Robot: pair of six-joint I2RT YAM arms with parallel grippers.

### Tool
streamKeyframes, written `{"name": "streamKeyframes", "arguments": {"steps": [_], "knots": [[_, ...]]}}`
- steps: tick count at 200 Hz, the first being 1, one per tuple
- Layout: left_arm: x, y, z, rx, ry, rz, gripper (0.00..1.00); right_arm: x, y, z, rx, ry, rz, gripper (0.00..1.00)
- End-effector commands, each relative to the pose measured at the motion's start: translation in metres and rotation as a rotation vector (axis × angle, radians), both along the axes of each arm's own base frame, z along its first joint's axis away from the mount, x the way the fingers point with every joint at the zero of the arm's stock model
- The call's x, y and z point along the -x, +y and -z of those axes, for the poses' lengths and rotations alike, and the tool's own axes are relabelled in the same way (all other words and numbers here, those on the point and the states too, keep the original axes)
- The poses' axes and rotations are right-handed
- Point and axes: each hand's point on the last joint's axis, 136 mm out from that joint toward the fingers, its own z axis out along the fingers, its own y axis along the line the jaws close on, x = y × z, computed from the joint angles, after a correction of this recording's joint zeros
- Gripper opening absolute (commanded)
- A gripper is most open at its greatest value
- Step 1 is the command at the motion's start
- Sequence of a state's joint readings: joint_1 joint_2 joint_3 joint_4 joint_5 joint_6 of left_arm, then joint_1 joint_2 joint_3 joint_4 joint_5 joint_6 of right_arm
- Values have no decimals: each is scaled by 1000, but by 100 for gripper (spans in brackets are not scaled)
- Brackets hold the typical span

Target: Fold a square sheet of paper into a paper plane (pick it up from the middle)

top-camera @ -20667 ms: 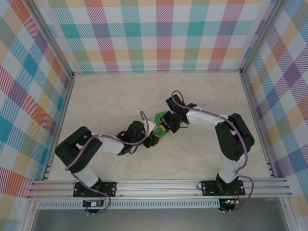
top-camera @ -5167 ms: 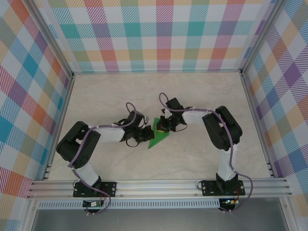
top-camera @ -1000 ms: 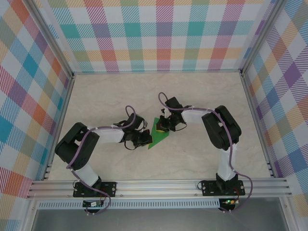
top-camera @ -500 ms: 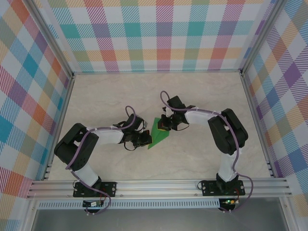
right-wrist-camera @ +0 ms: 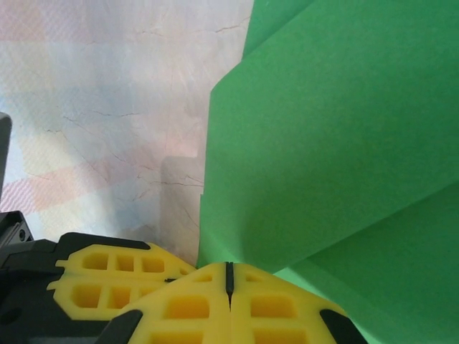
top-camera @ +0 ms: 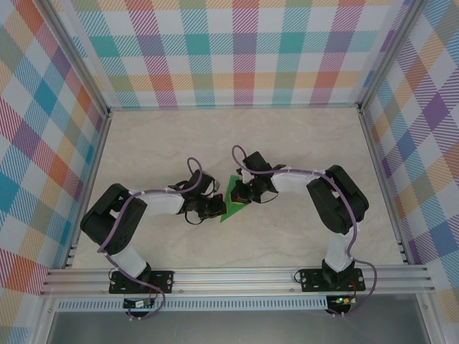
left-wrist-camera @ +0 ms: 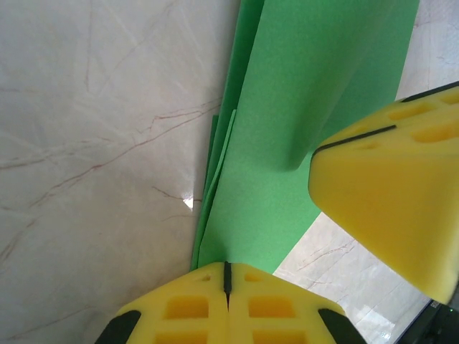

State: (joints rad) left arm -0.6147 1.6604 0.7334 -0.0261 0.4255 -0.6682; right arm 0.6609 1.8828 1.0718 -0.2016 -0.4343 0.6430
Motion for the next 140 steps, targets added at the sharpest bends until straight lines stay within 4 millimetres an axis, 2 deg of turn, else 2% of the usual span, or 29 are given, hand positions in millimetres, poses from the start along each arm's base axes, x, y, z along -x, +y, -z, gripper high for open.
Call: {"name": "streamKeyframes", "arguments": {"steps": [1, 35, 88, 116, 140], "knots": [[25, 25, 26, -124, 87, -12, 0, -7, 4, 3, -6, -10, -9, 0], [26, 26, 27, -126, 92, -10, 0, -5, 9, 9, -27, -3, -42, 0], [27, 27, 28, -134, 100, -9, 0, -3, 18, 2, -91, -36, -103, 0], [27, 28, 28, -140, 104, -11, 0, -4, 16, 12, -59, -23, -106, 0], [30, 30, 30, -151, 116, -10, 0, -7, 5, 24, 12, -28, -94, 0]]}}
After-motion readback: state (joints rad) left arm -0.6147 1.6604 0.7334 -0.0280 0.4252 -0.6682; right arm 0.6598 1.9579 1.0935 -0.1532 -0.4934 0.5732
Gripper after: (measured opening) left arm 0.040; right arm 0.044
